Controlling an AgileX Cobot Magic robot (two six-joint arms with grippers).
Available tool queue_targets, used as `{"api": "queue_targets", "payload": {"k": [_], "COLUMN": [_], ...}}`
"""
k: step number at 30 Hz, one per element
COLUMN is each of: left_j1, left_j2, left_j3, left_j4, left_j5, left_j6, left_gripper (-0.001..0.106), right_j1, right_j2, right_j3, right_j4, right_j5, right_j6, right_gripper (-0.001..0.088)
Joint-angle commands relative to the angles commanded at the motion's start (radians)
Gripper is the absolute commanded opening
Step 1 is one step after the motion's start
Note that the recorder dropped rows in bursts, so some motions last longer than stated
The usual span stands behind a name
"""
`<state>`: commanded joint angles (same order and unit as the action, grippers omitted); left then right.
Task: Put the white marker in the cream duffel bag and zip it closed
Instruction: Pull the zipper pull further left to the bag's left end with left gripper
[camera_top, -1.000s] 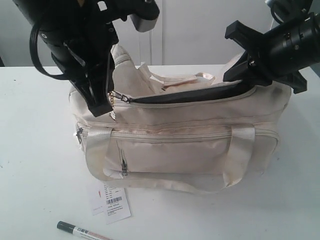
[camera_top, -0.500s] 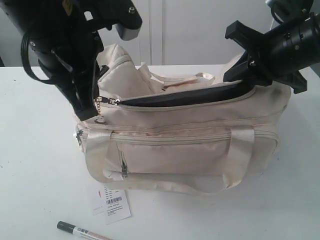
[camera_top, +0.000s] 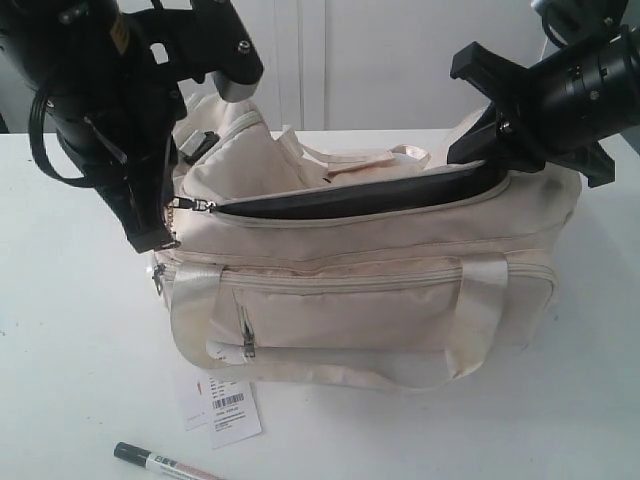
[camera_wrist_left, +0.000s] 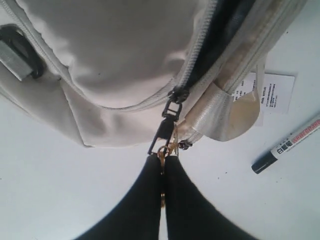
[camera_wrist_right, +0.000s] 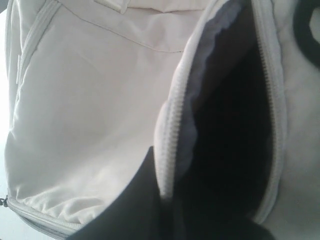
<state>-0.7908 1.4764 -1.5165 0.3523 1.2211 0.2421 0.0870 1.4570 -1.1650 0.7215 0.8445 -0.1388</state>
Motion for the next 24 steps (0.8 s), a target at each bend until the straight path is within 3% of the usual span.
{"api": "queue_targets", "payload": {"k": [8,21,24], "left_j1": [0.059,0.06,0.06], "left_j2": [0.0,0.0,0.0], "left_j3": [0.007,0.007,0.007], "left_j4": [-0.014,-0.061,-0.084], "left_j5": [0.0,0.0,0.0], "left_j6": [0.0,0.004,0.004], "left_gripper": [0.0,0.0,0.0], "right_j1": [0.0,0.0,0.0], "right_j2": [0.0,0.0,0.0], "right_j3": [0.0,0.0,0.0], "right_j4": [-0.002,-0.002,0.005], "right_j5": [0.0,0.021,0.021], "right_j6": [0.0,-0.04,-0.04], "right_gripper": [0.0,0.0002,0.0075]}}
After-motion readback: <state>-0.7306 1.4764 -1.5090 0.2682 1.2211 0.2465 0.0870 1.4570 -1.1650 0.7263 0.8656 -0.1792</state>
